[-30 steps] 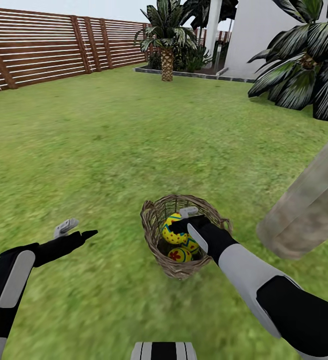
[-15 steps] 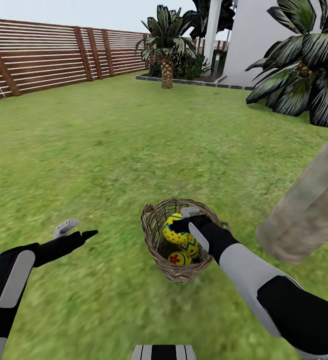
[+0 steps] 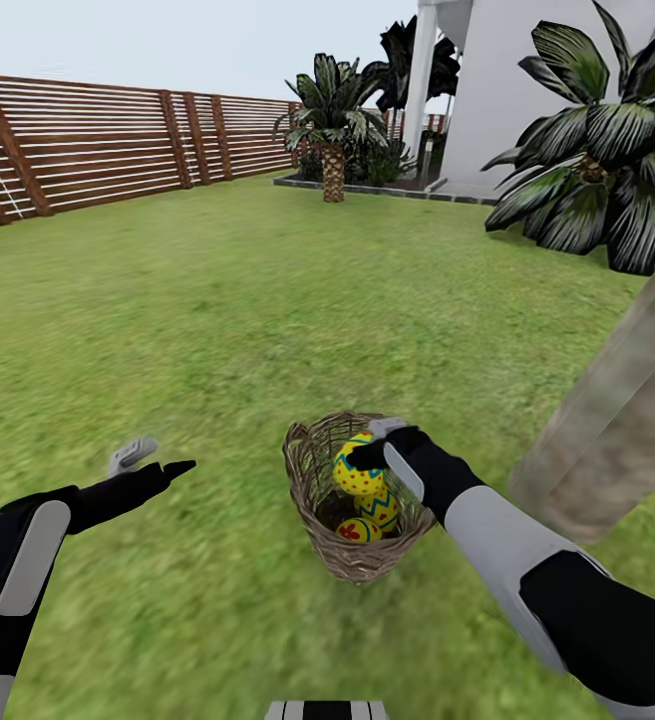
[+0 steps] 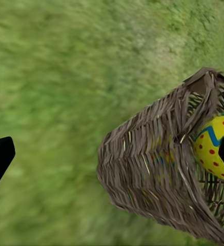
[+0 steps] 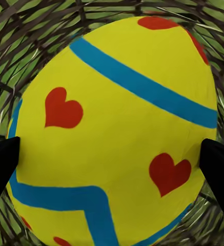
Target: Take the three Easter eggs out of the wicker basket on the lawn in the garden, then place them on the lawn next to a single tree (choose any tree) so that all three eggs are next to the same tree and none are left in the basket.
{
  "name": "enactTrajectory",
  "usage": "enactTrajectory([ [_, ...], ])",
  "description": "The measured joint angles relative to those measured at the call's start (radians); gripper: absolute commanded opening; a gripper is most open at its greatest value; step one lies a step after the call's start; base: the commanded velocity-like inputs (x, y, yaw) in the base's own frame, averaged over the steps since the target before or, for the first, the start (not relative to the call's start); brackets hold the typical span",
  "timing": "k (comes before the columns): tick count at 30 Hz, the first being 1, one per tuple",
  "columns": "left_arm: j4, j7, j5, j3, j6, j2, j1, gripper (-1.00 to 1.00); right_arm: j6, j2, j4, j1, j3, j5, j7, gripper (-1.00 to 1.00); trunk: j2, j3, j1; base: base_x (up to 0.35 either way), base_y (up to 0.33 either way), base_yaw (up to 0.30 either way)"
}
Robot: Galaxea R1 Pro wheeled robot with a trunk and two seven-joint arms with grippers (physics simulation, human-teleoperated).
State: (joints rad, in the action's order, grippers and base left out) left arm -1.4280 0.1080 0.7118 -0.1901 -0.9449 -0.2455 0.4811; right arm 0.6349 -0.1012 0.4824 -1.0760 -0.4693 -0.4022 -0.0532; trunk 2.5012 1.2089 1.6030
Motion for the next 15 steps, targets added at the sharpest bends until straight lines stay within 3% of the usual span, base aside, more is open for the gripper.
enactTrajectory([
  [5, 0.0, 0.0, 0.0, 0.0, 0.0, 0.0, 0.0, 1.0, 0.013, 0.021, 0.001, 0.0, 0.001, 0.0, 0.003, -1.0, -0.001, -0.019, -0.002, 0.0, 0.0, 0.0],
  [11, 0.0, 0.0, 0.0, 0.0, 0.0, 0.0, 0.0, 1.0, 0.021, 0.022, 0.032, 0.0, -0.001, -0.001, 0.006, -1.0, -0.034, -0.039, -0.021, 0.0, 0.0, 0.0],
  [15, 0.0, 0.0, 0.0, 0.0, 0.0, 0.0, 0.0, 1.0, 0.041, 0.023, 0.045, 0.0, -0.002, -0.005, 0.01, -1.0, -0.034, -0.039, -0.021, 0.0, 0.0, 0.0],
])
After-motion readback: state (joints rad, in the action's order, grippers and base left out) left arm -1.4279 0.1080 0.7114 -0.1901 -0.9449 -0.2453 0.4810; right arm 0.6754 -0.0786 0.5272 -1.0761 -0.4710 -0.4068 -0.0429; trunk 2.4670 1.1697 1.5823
